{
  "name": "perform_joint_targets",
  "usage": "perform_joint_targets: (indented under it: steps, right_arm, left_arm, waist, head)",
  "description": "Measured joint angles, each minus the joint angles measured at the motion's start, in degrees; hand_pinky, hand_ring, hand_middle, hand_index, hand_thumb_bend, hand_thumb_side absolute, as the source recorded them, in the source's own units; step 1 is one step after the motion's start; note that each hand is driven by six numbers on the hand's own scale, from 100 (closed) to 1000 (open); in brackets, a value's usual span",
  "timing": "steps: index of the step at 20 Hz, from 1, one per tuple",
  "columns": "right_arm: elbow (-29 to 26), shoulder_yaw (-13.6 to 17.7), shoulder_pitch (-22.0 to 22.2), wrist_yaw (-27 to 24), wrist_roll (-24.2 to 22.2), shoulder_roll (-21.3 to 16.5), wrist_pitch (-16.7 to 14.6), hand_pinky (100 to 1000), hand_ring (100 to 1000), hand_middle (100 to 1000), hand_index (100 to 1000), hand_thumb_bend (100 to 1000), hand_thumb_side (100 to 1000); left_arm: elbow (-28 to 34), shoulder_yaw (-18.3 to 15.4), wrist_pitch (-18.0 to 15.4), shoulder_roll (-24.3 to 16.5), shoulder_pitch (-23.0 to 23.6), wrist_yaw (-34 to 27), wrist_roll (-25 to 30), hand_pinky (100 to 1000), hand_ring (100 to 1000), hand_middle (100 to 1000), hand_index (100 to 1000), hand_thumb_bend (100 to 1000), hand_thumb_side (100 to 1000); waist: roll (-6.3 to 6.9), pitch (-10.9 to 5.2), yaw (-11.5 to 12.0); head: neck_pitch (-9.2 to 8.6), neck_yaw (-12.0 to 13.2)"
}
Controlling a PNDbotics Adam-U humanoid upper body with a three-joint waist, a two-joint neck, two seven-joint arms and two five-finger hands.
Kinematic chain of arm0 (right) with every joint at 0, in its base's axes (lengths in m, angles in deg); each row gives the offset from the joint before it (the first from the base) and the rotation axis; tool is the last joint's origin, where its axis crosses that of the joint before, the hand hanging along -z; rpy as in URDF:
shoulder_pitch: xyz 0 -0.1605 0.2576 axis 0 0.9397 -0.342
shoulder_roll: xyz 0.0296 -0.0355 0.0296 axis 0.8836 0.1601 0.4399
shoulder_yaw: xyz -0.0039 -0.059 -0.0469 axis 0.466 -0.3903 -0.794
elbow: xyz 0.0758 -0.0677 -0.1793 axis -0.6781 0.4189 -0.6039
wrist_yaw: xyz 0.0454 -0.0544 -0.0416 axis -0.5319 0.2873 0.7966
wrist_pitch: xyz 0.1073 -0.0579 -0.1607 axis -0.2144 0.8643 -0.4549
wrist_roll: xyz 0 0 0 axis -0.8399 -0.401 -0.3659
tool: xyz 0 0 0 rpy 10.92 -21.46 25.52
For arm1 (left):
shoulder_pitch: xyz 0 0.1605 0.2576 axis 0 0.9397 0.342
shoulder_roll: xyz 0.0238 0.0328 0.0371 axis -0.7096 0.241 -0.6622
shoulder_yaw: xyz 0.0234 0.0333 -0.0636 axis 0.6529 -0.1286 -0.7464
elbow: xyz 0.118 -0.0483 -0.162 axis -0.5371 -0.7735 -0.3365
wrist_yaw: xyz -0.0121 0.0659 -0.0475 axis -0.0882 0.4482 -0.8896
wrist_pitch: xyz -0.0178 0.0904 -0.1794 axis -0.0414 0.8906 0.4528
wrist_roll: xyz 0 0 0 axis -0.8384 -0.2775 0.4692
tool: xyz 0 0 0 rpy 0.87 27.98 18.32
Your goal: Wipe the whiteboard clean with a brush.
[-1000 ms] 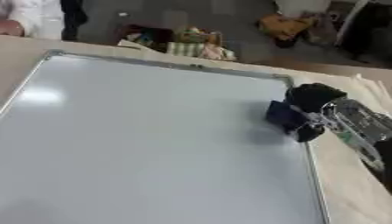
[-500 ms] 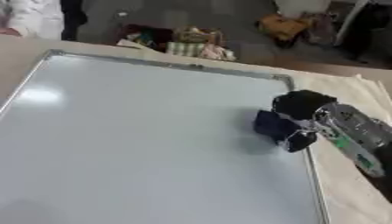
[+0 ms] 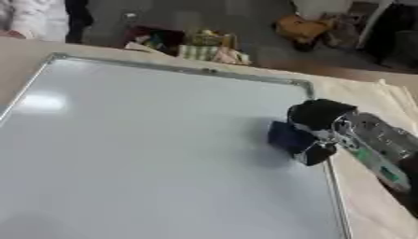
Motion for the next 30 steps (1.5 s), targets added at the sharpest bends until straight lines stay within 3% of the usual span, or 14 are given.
perform_joint_targets:
  steps: [6, 17, 30]
  right_arm:
    - [-5.2, -0.8, 0.6, -7.2, -3.5, 0.0, 0.6, 403, 406, 144, 223, 100, 268]
    - [-10.6, -0.8, -0.4, -20.9, -6.8, -0.1, 7.6, 375, 381, 134, 251, 100, 264]
    - [-13.5, -2.8, -4.2, -26.1, -9.7, 3.8, 11.8, 371, 376, 134, 262, 100, 263]
  left_arm:
    - [0.0, 0.0, 0.2, 0.0, 0.0, 0.0, 0.2, 581, 369, 452, 484, 100, 932]
    - [0.1, 0.1, 1.1, 0.0, 0.0, -0.2, 0.0, 580, 375, 453, 484, 100, 930]
    - [0.4, 0.8, 2.3, 0.0, -0.2, -1.7, -0.4, 579, 383, 456, 484, 100, 924]
  waist:
    - [-0.06, -0.14, 0.1]
    - [-0.76, -2.23, -0.1]
    - [-0.98, -5.43, -1.4]
  head:
    - [-0.14, 0.0]
    - [0.6, 0.9]
    - [3.44, 1.4]
